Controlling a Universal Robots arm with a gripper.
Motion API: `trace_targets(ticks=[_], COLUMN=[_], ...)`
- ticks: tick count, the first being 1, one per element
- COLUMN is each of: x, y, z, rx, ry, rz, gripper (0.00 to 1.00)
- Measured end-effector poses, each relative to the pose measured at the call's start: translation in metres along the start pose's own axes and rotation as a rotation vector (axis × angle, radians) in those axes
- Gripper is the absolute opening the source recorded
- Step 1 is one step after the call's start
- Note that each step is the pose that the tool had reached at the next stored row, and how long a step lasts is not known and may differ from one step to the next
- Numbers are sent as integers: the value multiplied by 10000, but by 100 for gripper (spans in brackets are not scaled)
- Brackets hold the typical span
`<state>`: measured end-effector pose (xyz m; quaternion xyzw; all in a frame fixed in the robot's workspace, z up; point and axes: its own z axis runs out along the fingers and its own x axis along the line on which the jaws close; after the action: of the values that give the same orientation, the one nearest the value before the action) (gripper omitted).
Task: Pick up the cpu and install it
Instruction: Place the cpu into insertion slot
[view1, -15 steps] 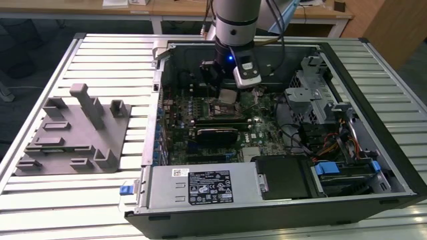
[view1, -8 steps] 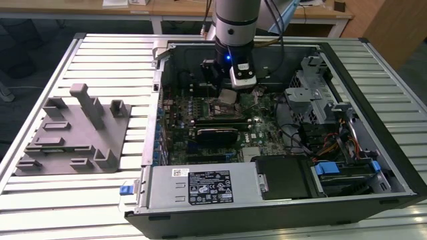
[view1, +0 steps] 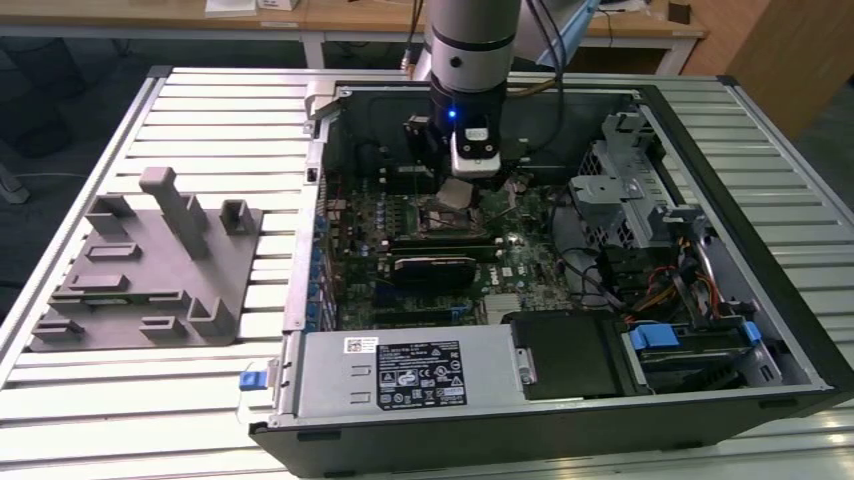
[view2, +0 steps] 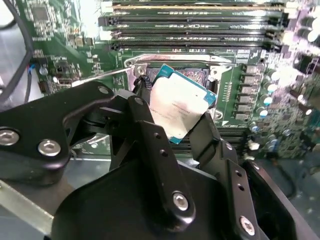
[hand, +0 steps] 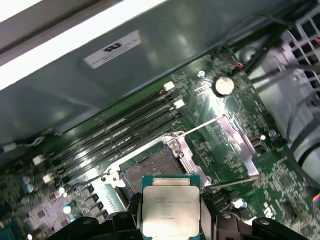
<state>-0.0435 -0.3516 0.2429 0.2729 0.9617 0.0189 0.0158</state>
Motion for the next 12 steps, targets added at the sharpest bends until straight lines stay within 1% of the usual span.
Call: trace_targets(ticks=[12], x=[0], y=[-1], z=[14], rx=[43], ry=[-98], rz=[2187], gripper=[55])
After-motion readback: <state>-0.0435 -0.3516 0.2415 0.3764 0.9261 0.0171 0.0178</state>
